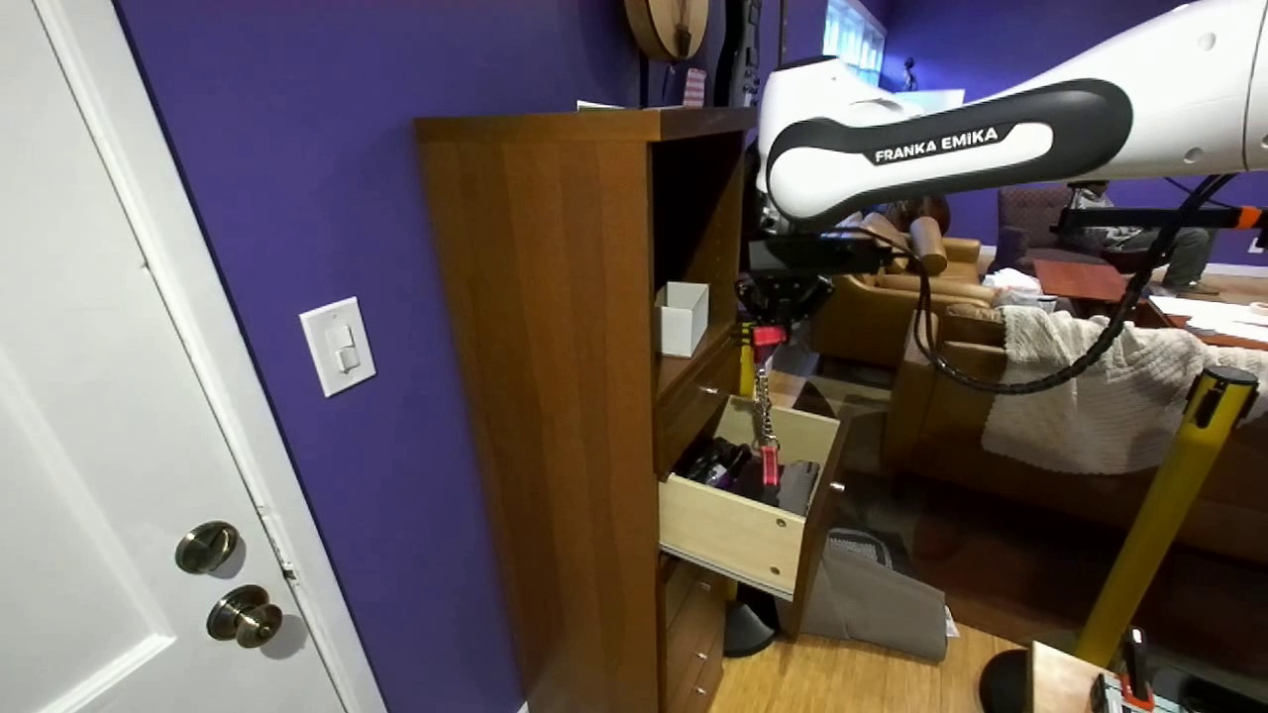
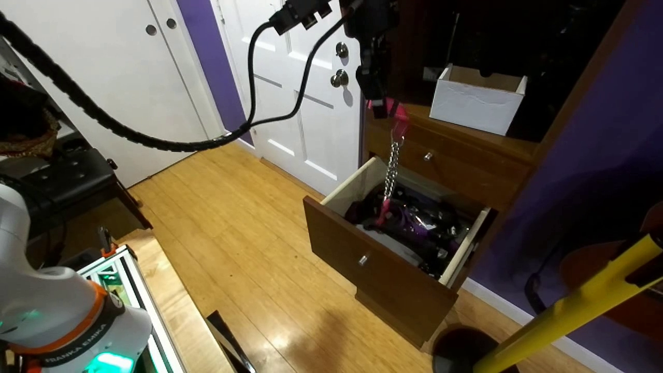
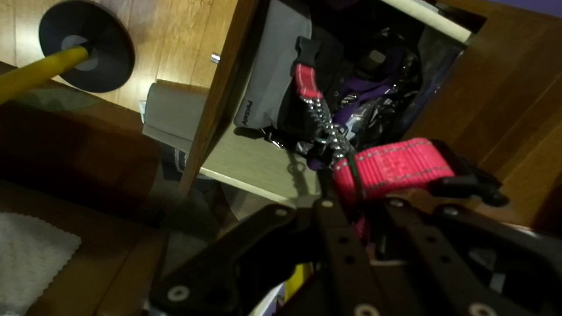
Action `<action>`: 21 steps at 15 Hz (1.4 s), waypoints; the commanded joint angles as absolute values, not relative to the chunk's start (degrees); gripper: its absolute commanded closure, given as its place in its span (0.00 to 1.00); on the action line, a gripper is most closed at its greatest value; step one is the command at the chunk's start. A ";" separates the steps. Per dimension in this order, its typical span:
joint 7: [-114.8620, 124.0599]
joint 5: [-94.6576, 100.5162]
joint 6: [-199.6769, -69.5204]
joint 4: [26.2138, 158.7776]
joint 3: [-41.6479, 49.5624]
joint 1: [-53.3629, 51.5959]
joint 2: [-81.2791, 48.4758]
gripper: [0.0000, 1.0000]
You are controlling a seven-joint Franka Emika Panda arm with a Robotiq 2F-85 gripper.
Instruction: Pick up the chain with a pink band and put it in the open drawer
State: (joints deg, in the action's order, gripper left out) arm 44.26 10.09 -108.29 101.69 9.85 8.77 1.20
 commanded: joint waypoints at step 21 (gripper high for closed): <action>41.12 1.90 -118.32 107.52 10.78 9.10 -14.96 0.96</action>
State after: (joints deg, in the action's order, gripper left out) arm 43.92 3.41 -114.34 106.99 10.58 8.99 -13.30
